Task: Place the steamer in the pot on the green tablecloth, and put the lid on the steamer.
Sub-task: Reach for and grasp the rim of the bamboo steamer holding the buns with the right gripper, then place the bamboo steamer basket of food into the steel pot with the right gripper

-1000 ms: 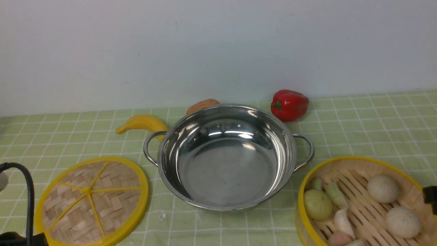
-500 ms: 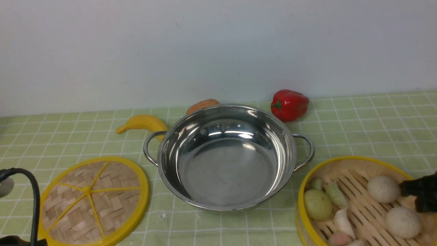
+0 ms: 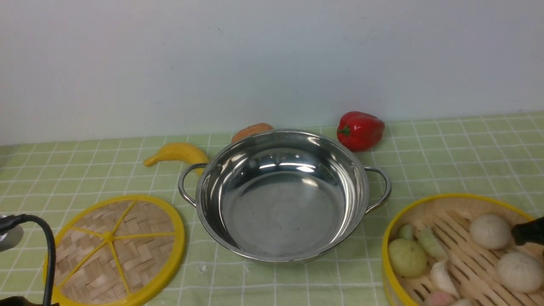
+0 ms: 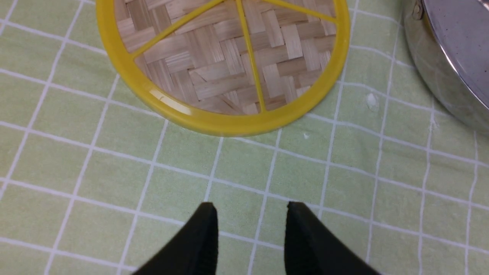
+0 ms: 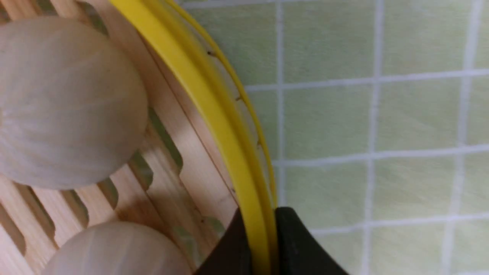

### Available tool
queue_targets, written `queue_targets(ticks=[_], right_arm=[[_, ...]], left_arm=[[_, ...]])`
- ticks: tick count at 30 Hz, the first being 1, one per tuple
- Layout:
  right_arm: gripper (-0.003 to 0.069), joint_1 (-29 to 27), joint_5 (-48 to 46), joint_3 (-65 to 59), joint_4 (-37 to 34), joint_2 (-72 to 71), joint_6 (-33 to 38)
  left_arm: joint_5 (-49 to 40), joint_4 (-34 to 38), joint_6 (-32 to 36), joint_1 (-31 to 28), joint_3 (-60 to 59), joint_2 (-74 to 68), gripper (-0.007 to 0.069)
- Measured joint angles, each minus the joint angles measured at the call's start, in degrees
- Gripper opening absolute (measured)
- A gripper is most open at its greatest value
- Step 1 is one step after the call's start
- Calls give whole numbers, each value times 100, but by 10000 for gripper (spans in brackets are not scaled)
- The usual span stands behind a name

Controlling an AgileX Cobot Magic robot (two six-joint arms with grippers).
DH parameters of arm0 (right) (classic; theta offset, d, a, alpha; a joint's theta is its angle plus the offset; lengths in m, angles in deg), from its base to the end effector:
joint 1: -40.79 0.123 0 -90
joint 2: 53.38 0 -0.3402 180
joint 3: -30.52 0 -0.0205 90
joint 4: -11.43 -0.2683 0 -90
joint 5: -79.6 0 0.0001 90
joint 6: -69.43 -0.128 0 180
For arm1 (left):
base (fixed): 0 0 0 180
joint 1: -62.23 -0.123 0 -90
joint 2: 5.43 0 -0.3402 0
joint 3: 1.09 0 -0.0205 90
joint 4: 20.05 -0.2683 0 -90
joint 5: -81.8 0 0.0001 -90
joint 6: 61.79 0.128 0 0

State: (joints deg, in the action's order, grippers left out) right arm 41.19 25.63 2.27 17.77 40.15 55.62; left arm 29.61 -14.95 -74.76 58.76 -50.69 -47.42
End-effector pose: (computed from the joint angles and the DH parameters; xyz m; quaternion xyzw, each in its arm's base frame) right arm 0.2696 -0.0096 0.2116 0.0859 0.9946 -0.0410 0.0424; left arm 0.0918 -0.0034 0.2607 -0.1506 0.9376 -0.0675 0.3060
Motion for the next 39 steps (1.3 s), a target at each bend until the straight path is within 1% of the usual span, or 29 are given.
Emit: queue_targets(ticks=[4,8,11,13,14,16,17,18,19,20,21,22,23,24,25,26,29,33,39], right_arm=[[63,0,-658,577,131,-162,121],[63,0,-1145,1253,49,-197,303],[63,14,-1322,1950,-399,-182,566],[63,122,-1347,2409,-710,-105,678],[63,243,-1347,2686,-928,3,695],[63,441,-1347,3034,-1102,163,696],[63,736,-1347,3462,-1239,410,690],[63,827,-1347,3585,-1266,492,680],[63,1207,-1370,4022,-1331,810,645],[63,1438,-1400,4395,-1379,1123,611],[63,1526,-1420,4517,-1385,1179,603],[63,1843,-1534,4942,-1430,1632,515],[63,1877,-1549,5055,-1437,1690,504],[63,2157,-1668,5562,-1493,2264,426],[63,2179,-1674,5607,-1492,2321,421],[63,2289,-1704,5889,-1515,2704,377],[63,2349,-1720,6279,-1521,3379,337],[63,2343,-1720,6596,-1348,4037,309],[63,2343,-1740,6687,-1354,4375,317]], left_arm=[[-23,0,0,0,0,0,243],[-60,0,0,0,0,0,243],[-84,0,12,0,0,0,243],[-101,0,48,0,0,0,243],[-112,0,62,0,0,0,243],[-133,6,108,0,0,0,243],[-155,6,164,0,0,0,243],[-168,6,171,0,0,0,243],[-174,6,197,0,0,0,243],[-174,6,203,0,0,0,243],[-174,6,203,0,0,0,243],[-178,6,210,0,0,0,243],[-178,6,210,0,0,0,243],[-178,6,216,0,0,0,243],[-178,6,216,0,0,0,243],[-178,6,216,0,0,0,243],[-180,6,216,0,0,0,243],[-180,6,216,0,0,0,243],[-180,6,316,0,0,0,243]])
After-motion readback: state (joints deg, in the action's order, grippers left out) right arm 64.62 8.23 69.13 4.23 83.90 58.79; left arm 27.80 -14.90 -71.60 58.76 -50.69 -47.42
